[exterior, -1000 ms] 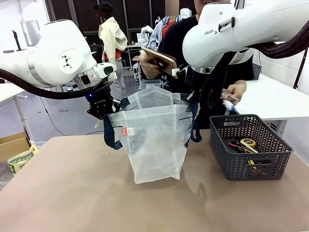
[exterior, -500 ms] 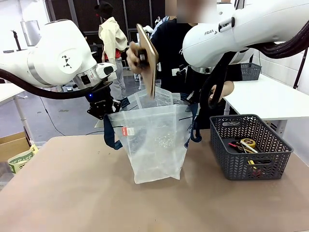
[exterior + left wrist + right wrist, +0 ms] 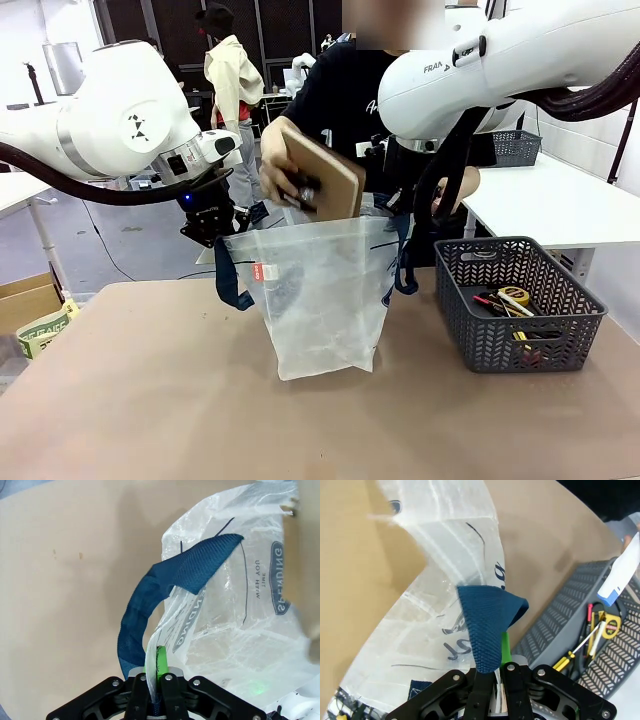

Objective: Transfer purchased items from the store into the shopping bag.
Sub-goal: Move the Reusable shopping bag to the right side of the table.

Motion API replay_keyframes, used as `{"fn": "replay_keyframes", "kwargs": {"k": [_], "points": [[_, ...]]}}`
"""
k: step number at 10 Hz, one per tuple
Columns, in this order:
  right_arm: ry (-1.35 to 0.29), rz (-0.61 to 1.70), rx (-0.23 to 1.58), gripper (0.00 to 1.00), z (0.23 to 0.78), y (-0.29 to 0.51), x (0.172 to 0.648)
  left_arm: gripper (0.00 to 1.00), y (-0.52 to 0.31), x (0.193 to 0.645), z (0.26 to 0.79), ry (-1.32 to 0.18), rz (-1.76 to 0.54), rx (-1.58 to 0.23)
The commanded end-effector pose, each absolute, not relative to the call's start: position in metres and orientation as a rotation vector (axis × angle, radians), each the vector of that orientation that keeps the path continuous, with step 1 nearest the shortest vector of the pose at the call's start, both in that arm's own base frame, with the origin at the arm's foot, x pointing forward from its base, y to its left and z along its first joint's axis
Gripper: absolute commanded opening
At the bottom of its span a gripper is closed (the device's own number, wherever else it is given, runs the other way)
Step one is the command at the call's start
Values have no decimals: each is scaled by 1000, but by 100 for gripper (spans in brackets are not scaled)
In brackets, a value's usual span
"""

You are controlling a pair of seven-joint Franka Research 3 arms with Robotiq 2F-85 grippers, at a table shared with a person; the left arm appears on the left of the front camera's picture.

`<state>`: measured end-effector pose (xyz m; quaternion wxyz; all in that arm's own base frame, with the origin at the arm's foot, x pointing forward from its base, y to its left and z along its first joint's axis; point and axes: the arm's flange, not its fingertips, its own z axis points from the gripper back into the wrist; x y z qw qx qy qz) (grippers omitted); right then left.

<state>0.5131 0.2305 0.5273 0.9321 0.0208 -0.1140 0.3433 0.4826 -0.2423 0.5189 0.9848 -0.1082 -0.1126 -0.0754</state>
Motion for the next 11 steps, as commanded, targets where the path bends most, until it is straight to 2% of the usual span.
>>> {"fn": "replay_keyframes", "kwargs": {"k": [1,11], "points": [[-235,698,42,0,527,228,514,0,-239,484,520,-236,-143,-219],[-235,698,42,0,527,228,514,0,-239,484,520,-236,-143,-219]]}}
